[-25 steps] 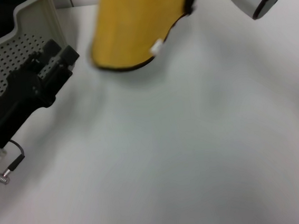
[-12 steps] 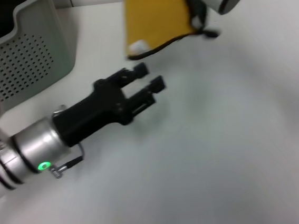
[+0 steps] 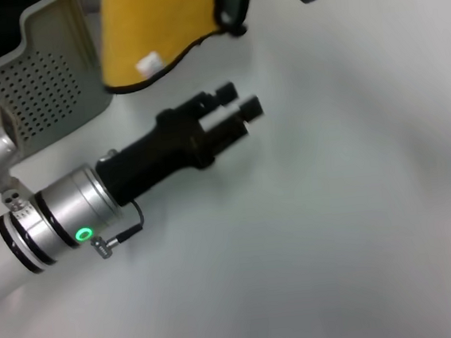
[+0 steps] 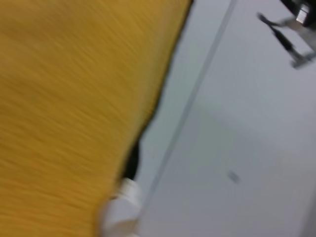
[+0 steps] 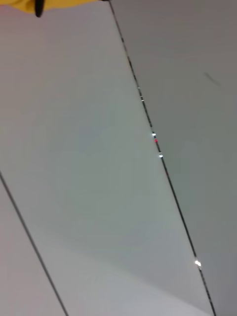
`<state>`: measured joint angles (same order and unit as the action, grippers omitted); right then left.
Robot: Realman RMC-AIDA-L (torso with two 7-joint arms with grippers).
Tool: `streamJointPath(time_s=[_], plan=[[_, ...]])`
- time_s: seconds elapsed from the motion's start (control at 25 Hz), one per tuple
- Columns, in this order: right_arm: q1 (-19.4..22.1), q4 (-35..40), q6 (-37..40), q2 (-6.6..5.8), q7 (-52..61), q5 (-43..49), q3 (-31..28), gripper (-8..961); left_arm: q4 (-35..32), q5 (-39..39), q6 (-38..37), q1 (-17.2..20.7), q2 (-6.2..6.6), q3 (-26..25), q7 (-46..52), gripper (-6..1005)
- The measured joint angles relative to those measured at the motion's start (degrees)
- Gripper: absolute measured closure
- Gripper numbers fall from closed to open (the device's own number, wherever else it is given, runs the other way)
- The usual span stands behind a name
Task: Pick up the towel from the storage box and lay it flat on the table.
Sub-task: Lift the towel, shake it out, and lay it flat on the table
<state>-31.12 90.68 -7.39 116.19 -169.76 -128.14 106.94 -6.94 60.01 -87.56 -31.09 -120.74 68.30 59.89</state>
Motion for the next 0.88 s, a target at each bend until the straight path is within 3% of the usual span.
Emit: streamJointPath(time_s=[0.12, 0.56, 0.88], plan=[[-1.1, -0.3, 0.2, 0.0, 0.0, 0.0, 0.4, 949, 1.9, -4.0, 1.1, -0.4, -0.02, 0.1, 0.3, 420], [-3.9, -0.4, 2.8, 0.0, 0.7, 0.0, 1.7, 949, 2.7, -3.5, 1.6, -2.6, -0.02, 1.9, 3.2, 421], [-5.3, -0.4, 2.8, 0.0, 1.3, -0.3, 3.6, 949, 3.0, -8.2, 1.0, -3.2, -0.02, 2.0, 4.0, 421]])
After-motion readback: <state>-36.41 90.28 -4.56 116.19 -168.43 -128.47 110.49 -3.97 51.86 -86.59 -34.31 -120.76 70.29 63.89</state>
